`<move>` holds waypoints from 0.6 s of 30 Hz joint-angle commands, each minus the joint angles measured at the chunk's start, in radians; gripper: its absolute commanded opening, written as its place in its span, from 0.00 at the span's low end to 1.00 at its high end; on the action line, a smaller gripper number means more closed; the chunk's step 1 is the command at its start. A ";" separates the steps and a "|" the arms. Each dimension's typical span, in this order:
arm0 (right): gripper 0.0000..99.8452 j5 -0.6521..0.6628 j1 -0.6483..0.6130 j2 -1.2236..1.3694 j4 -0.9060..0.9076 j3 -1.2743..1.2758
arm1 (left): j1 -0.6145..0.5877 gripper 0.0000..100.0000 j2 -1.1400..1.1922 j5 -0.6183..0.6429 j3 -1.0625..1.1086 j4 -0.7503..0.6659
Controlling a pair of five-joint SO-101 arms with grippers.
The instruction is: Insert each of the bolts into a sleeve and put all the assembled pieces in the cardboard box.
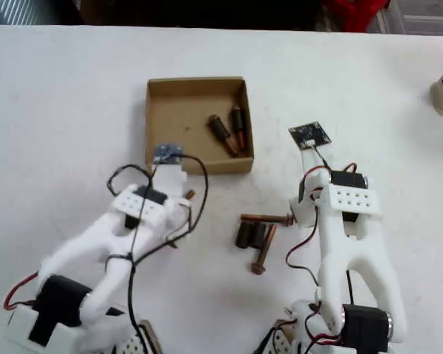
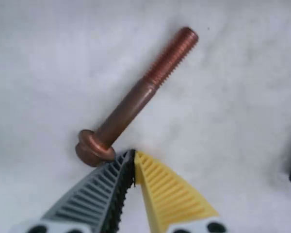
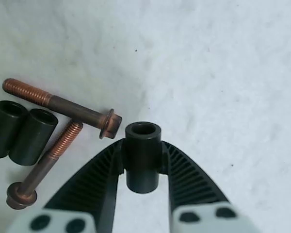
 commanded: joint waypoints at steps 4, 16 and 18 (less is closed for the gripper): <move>0.02 0.000 0.007 -0.039 -0.010 -0.003 | -0.197 0.02 0.025 0.018 -0.098 -0.020; 0.02 0.000 0.002 -0.039 -0.010 -0.002 | -0.285 0.02 0.024 0.133 -0.167 -0.029; 0.02 0.000 0.002 -0.039 -0.012 -0.002 | -0.254 0.02 0.021 0.149 -0.172 -0.029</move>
